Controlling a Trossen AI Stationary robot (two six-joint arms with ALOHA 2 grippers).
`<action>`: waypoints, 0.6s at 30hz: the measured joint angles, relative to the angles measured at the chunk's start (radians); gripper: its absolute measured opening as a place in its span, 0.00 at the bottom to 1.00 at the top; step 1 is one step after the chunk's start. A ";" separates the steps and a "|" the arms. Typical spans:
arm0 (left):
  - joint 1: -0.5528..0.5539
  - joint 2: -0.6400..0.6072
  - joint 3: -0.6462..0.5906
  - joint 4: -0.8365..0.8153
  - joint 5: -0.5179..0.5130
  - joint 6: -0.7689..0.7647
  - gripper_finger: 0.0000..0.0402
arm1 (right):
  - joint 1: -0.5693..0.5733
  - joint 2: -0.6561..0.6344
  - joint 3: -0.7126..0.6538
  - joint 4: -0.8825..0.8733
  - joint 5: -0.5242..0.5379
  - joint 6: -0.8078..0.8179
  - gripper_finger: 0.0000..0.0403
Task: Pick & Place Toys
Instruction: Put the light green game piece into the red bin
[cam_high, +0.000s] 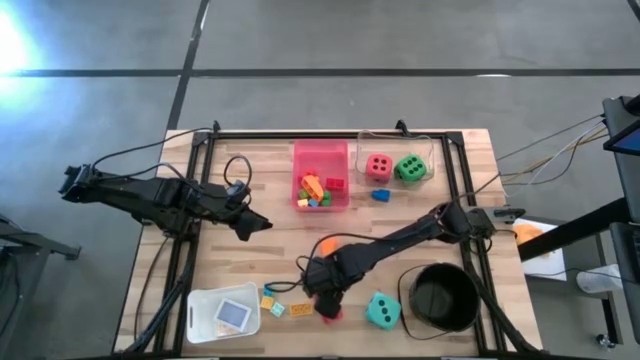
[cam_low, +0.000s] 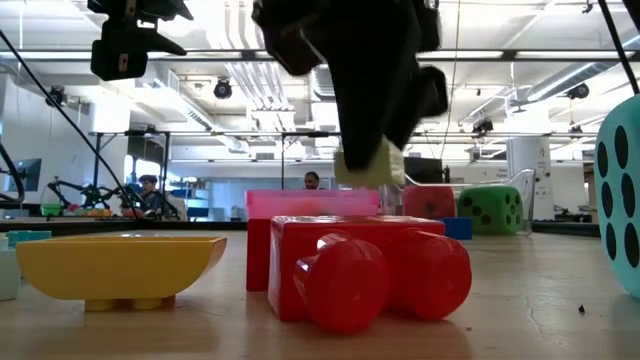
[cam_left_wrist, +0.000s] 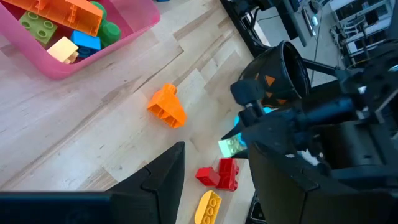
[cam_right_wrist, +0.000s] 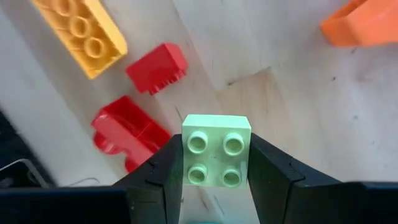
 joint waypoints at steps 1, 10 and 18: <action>0.000 0.000 0.000 0.000 0.000 0.000 0.45 | -0.005 0.000 0.016 -0.009 -0.008 -0.010 0.32; 0.000 0.000 0.000 0.000 0.000 0.000 0.45 | -0.069 -0.018 0.163 -0.135 -0.019 -0.104 0.32; 0.000 0.000 0.000 0.000 0.000 0.000 0.45 | -0.179 -0.020 0.295 -0.197 -0.008 -0.197 0.32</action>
